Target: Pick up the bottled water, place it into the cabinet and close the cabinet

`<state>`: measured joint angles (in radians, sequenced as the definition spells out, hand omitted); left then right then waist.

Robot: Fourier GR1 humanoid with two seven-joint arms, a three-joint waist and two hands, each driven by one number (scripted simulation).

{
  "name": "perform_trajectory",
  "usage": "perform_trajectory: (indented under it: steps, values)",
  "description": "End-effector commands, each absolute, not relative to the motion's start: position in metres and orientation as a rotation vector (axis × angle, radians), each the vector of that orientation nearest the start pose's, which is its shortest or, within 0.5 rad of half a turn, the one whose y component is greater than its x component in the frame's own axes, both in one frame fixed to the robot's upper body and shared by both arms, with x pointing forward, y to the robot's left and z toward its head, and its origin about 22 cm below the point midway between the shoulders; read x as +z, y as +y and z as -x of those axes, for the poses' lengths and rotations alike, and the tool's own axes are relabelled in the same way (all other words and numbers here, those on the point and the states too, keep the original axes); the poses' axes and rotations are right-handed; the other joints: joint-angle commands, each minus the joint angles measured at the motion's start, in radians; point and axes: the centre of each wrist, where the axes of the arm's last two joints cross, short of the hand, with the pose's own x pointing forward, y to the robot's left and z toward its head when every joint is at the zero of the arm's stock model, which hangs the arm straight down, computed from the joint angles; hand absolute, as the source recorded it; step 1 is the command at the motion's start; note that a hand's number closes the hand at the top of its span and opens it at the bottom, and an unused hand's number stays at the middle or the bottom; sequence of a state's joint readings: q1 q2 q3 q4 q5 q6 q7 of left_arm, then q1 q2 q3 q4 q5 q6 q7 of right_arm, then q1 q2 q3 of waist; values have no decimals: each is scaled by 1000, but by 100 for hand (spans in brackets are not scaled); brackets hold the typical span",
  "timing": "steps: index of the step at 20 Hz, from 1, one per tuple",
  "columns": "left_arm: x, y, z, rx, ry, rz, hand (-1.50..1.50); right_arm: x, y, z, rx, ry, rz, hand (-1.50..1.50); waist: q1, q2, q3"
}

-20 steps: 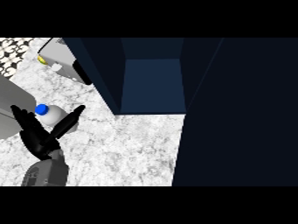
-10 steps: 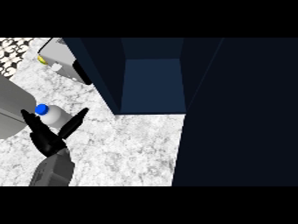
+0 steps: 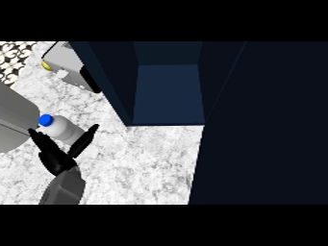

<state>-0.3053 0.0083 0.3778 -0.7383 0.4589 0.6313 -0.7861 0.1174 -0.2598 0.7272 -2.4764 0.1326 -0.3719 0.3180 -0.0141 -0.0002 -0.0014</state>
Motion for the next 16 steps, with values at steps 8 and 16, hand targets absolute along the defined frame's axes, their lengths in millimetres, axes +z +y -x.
perform_trajectory:
  steps: [8,16]
  values:
    - [-133,271,-276,859,-1579,-692,-150,178,-155,-90,216,-1989,-296,-150,-2,1,0]
    - [-135,265,-285,909,-1621,-667,150,170,-160,-78,221,-1982,-304,-150,-14,1,0]
